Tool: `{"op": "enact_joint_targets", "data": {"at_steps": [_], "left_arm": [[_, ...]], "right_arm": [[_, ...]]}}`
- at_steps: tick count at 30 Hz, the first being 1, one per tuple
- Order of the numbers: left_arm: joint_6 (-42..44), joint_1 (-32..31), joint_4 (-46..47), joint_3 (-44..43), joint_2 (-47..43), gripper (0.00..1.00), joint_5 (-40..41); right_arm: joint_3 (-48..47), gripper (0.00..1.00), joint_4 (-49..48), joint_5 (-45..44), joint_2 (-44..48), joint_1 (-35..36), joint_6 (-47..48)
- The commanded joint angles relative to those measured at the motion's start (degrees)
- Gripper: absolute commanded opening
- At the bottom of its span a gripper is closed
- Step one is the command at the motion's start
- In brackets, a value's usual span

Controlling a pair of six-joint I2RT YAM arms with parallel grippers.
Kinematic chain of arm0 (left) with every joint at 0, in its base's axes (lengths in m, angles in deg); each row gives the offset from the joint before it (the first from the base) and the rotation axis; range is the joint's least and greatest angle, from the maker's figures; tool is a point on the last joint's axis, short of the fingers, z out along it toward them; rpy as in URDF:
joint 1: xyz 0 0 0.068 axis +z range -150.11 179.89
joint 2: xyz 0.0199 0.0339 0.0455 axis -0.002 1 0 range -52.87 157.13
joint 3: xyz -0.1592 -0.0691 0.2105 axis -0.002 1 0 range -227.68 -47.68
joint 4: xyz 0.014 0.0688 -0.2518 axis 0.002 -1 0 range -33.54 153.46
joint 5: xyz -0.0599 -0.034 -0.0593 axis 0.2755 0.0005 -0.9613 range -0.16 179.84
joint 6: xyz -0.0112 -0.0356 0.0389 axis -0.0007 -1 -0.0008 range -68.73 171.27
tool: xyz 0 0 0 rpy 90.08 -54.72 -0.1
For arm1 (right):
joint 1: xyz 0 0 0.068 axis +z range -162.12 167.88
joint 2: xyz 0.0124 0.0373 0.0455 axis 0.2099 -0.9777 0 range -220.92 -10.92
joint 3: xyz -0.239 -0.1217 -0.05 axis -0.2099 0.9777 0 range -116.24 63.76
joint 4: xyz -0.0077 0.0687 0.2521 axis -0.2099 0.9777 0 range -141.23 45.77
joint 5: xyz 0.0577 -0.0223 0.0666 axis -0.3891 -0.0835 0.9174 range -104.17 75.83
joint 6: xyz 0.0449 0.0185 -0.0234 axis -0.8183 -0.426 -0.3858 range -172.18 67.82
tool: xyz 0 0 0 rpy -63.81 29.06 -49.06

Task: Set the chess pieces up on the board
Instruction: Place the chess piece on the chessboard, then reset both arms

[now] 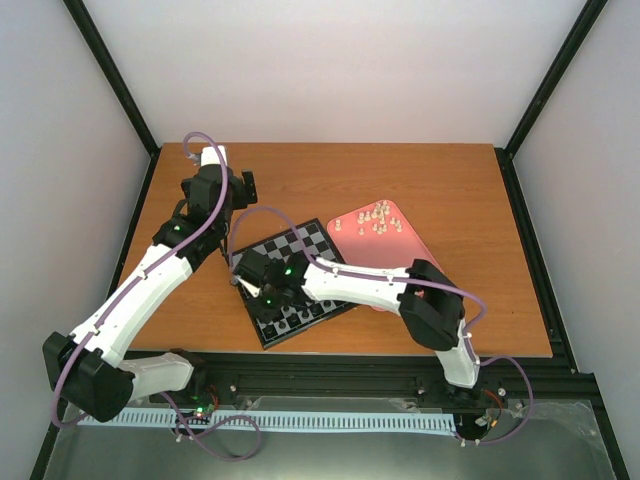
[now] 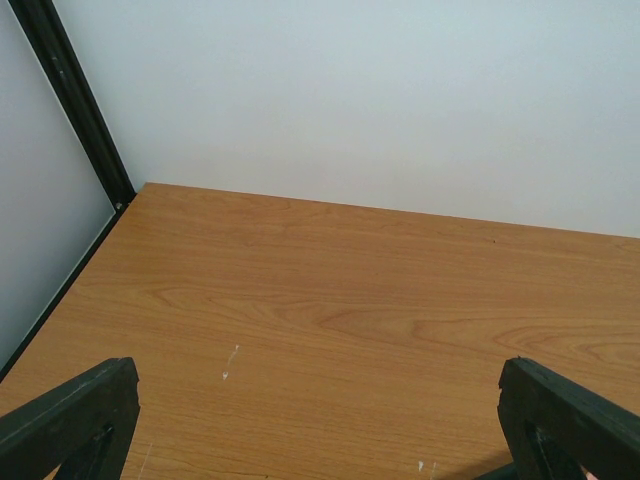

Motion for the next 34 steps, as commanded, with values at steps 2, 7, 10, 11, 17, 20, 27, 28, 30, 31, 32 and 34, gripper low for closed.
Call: {"op": "enact_joint_targets", "data": {"at_steps": [2,7,10,11,17,20,27,28,30,31,32,34], "left_arm": [[0.1,-0.5,0.9,-0.6,-0.1,1.00,0.0],[0.0,-0.5,0.7,-0.9,0.4,1.00,-0.1],[-0.1,-0.5,0.4,-1.3,0.8,1.00,0.3],[-0.1,-0.5,0.3,-1.4,0.9,1.00,0.5],[-0.1,-0.5,-0.2,-1.7,1.6,1.00,2.4],[-0.1,-0.5,-0.5,-1.9,2.3,1.00,3.3],[-0.4,-0.5,-0.1,-2.3,4.5,1.00,2.3],[-0.4,-0.5,0.1,-2.2,4.6,1.00,2.1],[-0.4,-0.5,0.5,-2.0,4.6,1.00,1.9],[-0.4,-0.5,0.6,-1.8,4.6,1.00,2.0],[-0.4,-0.5,0.7,-1.8,4.7,1.00,2.1],[-0.3,-0.5,0.7,-1.8,4.8,1.00,2.3]], "right_arm": [[0.8,0.37,-0.5,-4.4,6.1,0.2,0.8],[3.9,0.92,-1.1,-11.4,11.8,-0.4,0.4],[6.9,1.00,-2.0,-12.8,15.6,-2.8,-0.9],[8.5,1.00,-2.6,-13.7,17.1,-3.9,-1.4],[21.3,1.00,-6.9,-19.2,27.7,-14.7,-5.6],[28.1,1.00,-8.0,-21.0,33.6,-20.5,-7.4],[35.2,1.00,-10.3,-27.1,41.7,-24.9,-8.7],[35.5,1.00,-10.2,-27.8,41.6,-25.2,-8.9],[35.7,1.00,-9.7,-27.9,40.8,-26.4,-9.4],[35.6,1.00,-9.4,-27.2,40.1,-27.1,-9.7],[35.5,1.00,-9.3,-26.8,39.4,-27.5,-9.7],[35.8,1.00,-9.7,-26.5,38.2,-27.7,-9.7]]}}
